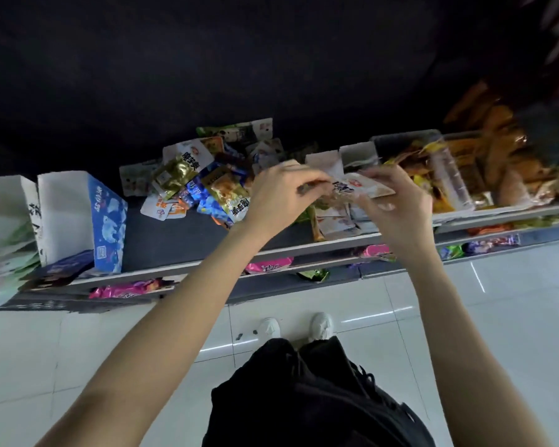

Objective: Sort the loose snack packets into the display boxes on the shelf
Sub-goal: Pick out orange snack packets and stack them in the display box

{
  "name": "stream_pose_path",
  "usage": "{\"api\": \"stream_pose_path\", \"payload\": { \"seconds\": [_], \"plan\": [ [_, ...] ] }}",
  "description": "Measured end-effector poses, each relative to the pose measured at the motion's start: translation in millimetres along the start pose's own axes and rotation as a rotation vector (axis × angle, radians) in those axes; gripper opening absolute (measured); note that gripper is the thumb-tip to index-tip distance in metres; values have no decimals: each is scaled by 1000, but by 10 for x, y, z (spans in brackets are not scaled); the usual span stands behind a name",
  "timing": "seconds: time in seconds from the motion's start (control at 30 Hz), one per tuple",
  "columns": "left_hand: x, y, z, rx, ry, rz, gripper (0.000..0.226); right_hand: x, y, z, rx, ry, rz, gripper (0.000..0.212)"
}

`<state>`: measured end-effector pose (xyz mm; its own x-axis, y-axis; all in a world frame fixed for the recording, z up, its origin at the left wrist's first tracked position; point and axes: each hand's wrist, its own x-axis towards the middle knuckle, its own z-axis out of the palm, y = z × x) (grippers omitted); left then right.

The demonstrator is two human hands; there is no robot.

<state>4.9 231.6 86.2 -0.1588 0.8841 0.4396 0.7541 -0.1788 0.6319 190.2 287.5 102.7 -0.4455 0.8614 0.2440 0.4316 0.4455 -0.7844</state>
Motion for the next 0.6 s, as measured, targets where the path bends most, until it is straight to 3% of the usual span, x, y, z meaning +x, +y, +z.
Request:
{"api": "stream_pose_path", "payload": {
  "seconds": [0.17,0.27,0.37,0.47,0.6],
  "plan": [
    [396,108,493,21,164,34,20,275,259,-370,-408,249,-328,11],
    [528,106,675,-61,193,-165,38,516,366,-430,-399,380,-340,17],
    [510,-6,872,42,-30,-377,47,741,576,-427,-396,375,-279,20],
    [380,-120,1053,201,-305,-379,44,862,703,-314,-455,259,-275,19],
    [294,-137,1138,276,-322,-337,38,969,842,-209,-561,138,-335,21]
  ]
}}
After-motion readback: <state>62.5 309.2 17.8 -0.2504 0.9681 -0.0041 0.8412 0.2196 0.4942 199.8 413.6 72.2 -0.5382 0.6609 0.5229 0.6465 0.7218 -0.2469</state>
